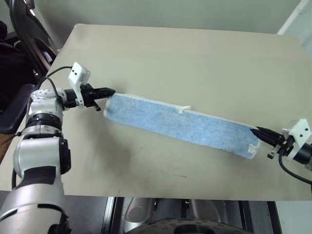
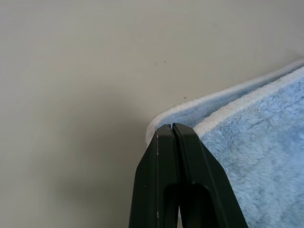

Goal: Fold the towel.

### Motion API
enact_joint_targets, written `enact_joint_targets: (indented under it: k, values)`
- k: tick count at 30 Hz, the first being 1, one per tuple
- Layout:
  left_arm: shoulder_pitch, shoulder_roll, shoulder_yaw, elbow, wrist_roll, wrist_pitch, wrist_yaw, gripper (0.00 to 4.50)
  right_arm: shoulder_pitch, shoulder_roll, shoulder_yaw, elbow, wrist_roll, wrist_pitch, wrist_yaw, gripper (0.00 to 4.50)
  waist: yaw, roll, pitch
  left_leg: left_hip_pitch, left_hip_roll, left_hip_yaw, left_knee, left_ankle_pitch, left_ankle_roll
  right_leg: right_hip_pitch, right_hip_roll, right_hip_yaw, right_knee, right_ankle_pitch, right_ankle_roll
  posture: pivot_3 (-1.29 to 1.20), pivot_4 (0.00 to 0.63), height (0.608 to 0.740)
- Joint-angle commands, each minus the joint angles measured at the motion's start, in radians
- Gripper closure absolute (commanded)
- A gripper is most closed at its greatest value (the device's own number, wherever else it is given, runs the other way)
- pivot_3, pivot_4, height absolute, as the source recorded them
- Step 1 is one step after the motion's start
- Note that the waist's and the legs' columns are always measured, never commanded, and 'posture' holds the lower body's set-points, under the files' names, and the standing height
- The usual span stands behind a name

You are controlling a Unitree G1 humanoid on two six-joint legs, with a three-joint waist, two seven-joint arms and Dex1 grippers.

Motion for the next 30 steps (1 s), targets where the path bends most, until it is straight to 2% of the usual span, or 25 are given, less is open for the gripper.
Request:
enact_joint_targets:
  k: [1,10,13,16,17,18,20,23,30]
  values:
    - [-0.012,-0.006,0.033,0.002,0.009,-0.039,0.07,4.45,-0.017,-0.008,0.003,0.038,-0.027,-0.04,-0.009,4.5,0.001,0.0,0.0,0.0,0.0,0.0,0.0,0.0,0.0,0.0,0.0,0.0,0.0,0.0,0.0,0.0,0.15,0.733]
    - [-0.009,-0.033,0.049,0.012,0.033,-0.084,0.143,4.45,-0.139,0.027,0.051,0.155,-0.072,-0.105,-0.065,4.5,-0.002,0.0,0.0,0.0,0.0,0.0,0.0,0.001,0.0,-0.001,0.0,0.0,-0.001,0.007,0.008,0.0,0.15,0.733]
    - [-0.007,-0.038,0.054,0.011,0.037,-0.077,0.129,4.45,-0.148,0.026,0.063,0.142,-0.058,-0.068,-0.064,4.5,0.001,0.0,0.0,0.0,0.0,0.0,0.0,0.001,0.0,-0.001,0.0,0.0,0.0,0.007,0.008,0.0,0.15,0.733]
    - [0.002,-0.039,0.046,0.007,0.052,-0.089,0.115,4.45,-0.155,0.005,0.078,0.115,-0.012,0.1,-0.057,4.5,0.001,0.0,0.0,0.0,0.0,0.001,0.0,0.001,0.0,0.0,0.0,0.0,-0.001,0.007,0.008,0.0,0.15,0.733]
    - [0.003,-0.039,0.047,0.008,0.052,-0.076,0.103,4.45,-0.149,-0.007,0.082,0.098,0.035,0.158,-0.009,4.5,0.001,0.0,0.0,0.0,0.0,0.001,0.0,0.001,0.0,0.0,0.0,0.0,-0.001,0.007,0.007,0.0,0.15,0.733]
    - [0.004,-0.039,0.049,0.009,0.052,-0.066,0.094,4.07,-0.144,-0.015,0.082,0.086,0.067,0.192,0.026,4.5,0.002,0.0,0.0,0.0,0.0,0.001,0.0,0.001,0.0,-0.001,0.0,0.0,-0.001,0.007,0.007,0.0,0.15,0.733]
    - [0.007,-0.038,0.048,0.009,0.056,-0.057,0.076,3.61,-0.139,-0.021,0.079,0.069,0.1,0.226,0.059,4.5,0.002,0.0,0.0,0.0,0.0,0.001,0.0,0.0,-0.001,-0.001,0.0,0.0,-0.001,0.004,0.003,0.0,0.15,0.733]
    - [0.009,-0.037,0.051,0.007,0.059,-0.055,0.075,2.55,-0.145,-0.024,0.076,0.065,0.114,0.27,0.056,3.82,0.001,0.0,0.0,0.0,0.0,0.001,0.0,0.0,-0.001,-0.001,0.0,0.0,-0.001,0.001,-0.002,0.0,0.15,0.733]
    - [-0.008,-0.023,0.087,-0.003,0.031,-0.049,0.059,0.2,-0.192,-0.009,0.005,0.019,0.189,0.373,-0.01,1.51,0.001,0.0,0.0,0.0,0.0,0.001,0.0,0.0,-0.001,-0.001,0.0,0.0,0.0,0.002,-0.002,0.0,0.15,0.733]
